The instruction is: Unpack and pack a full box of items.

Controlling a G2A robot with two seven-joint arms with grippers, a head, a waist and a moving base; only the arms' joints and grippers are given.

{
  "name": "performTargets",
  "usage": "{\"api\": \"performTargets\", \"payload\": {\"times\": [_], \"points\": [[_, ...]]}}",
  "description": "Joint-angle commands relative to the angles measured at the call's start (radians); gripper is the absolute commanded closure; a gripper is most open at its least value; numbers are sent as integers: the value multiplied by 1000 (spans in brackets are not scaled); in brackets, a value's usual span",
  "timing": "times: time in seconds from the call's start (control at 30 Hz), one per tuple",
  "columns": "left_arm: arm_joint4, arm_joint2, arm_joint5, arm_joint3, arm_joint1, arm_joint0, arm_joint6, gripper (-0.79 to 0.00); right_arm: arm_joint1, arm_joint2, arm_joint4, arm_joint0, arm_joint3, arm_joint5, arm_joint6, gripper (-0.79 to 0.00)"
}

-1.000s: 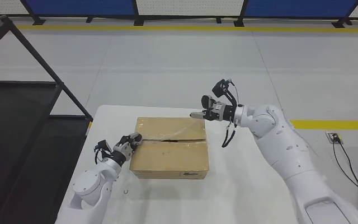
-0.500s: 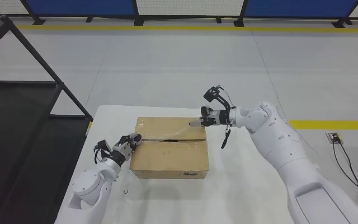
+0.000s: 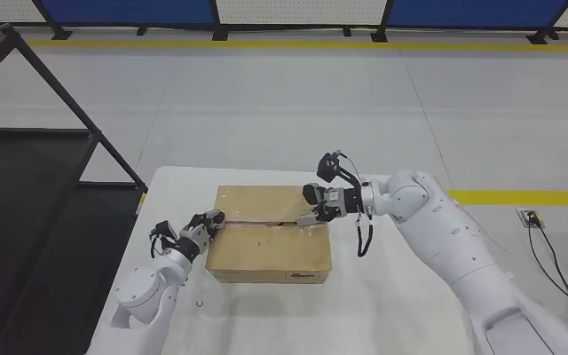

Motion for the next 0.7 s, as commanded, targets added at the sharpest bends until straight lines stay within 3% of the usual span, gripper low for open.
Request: {"api": "performTargets", "payload": {"times": [0.0, 0.1, 0.3, 0.43, 0.67], "points": [[3, 3, 0, 2, -1, -2, 2, 0, 47, 0, 48, -21, -81, 0, 0, -785], [3, 5, 0, 2, -1, -4, 3, 0, 102, -8, 86, -48, -172, 0, 0, -785], [3, 5, 0, 2, -1, -4, 3, 0, 102, -8, 86, -48, -172, 0, 0, -785], [7, 7, 0, 1, -2, -3, 9, 0, 157, 30, 142, -70, -199, 0, 0, -785], [0, 0, -32, -19, -3, 10, 11, 0, 115, -32, 43, -23, -98, 0, -87, -785]]}}
